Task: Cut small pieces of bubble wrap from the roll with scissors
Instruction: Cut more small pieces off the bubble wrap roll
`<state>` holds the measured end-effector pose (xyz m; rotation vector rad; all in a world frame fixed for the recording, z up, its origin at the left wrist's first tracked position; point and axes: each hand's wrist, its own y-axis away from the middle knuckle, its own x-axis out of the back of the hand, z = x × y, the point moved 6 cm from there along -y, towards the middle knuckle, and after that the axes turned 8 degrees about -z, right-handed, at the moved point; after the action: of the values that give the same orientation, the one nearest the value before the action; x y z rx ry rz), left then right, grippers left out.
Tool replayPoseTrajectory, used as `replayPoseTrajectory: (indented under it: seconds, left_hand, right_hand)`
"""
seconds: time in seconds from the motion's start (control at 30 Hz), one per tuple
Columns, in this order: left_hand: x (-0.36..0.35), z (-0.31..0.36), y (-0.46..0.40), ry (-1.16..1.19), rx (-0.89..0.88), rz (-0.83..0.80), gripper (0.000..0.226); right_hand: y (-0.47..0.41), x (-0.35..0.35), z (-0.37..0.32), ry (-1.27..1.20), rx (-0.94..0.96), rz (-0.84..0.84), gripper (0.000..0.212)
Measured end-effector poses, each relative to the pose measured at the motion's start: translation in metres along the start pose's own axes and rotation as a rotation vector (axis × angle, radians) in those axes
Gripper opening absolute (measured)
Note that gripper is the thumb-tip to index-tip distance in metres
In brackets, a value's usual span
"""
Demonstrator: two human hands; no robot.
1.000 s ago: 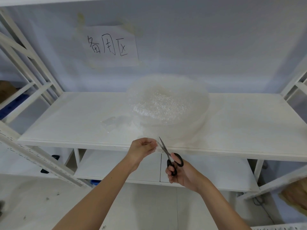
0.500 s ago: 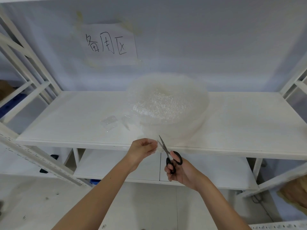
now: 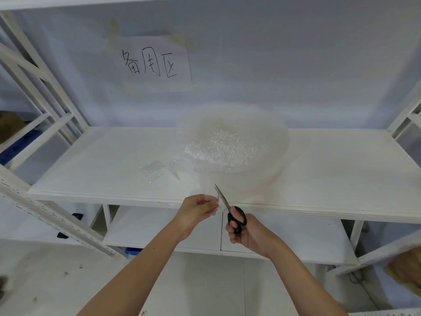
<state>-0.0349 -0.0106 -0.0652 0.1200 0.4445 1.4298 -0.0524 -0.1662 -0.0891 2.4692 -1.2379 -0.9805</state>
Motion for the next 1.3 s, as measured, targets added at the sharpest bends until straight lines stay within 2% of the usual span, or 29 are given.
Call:
replayPoseTrajectory:
  seconds: [0.43, 0.8, 1.07, 1.3]
  left_hand:
    - [-0.0042, 0.0006, 0.0012, -0.018, -0.007, -0.028, 0.007]
    - [-0.0047, 0.0028, -0.0001, -0.028, -0.012, -0.032, 0.013]
    - [-0.0063, 0.0039, -0.0005, -0.078, -0.008, -0.049, 0.014]
    - [-0.0044, 0.0057, 0.0006, -0.108, -0.009, -0.043, 0.019]
  right_hand:
    - [-0.0054, -0.0027, -0.0049, -0.059, 0.048, -0.020, 0.042]
    - [-0.0049, -0.0011, -0.0053, 0.010, 0.069, 0.031, 0.042]
    - [-0.0052, -0.0043, -0.0080, -0.101, 0.070, -0.029, 0.042]
    - [-0.0042, -0.0006, -0.0058, -0.029, 0.058, 0.041, 0.042]
